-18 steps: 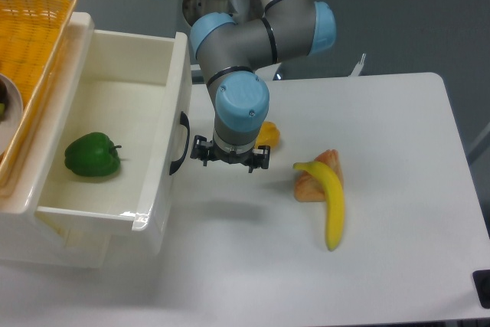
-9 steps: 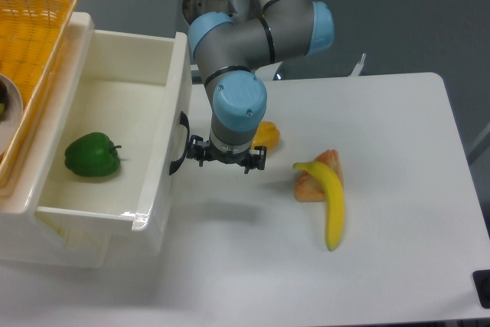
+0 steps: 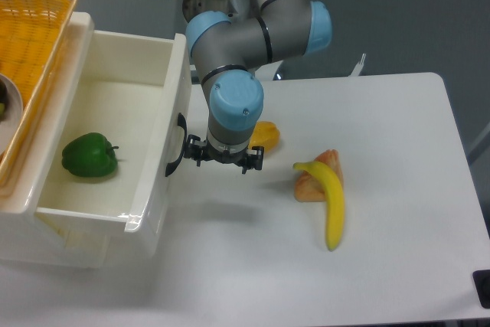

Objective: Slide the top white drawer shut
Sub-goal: 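Press the gripper against the drawer front beside the black handle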

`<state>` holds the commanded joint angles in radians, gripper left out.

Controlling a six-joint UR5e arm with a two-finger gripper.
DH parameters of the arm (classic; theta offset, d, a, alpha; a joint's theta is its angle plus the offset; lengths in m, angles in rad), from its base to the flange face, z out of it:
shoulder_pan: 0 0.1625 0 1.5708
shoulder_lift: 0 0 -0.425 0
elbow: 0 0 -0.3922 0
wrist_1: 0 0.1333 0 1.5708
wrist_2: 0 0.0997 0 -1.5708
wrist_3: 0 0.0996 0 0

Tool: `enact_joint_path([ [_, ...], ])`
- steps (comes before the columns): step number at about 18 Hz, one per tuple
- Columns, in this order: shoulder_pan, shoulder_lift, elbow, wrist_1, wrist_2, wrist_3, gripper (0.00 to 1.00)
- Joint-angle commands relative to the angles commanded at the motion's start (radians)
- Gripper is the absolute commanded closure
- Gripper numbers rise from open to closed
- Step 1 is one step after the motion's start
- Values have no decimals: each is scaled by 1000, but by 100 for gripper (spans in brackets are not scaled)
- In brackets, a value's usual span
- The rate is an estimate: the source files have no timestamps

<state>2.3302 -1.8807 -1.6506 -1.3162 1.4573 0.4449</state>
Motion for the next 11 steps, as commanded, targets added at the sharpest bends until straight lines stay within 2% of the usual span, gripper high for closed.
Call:
enact_joint_path([
  [11,-35,5,2,0,-5,0,0],
])
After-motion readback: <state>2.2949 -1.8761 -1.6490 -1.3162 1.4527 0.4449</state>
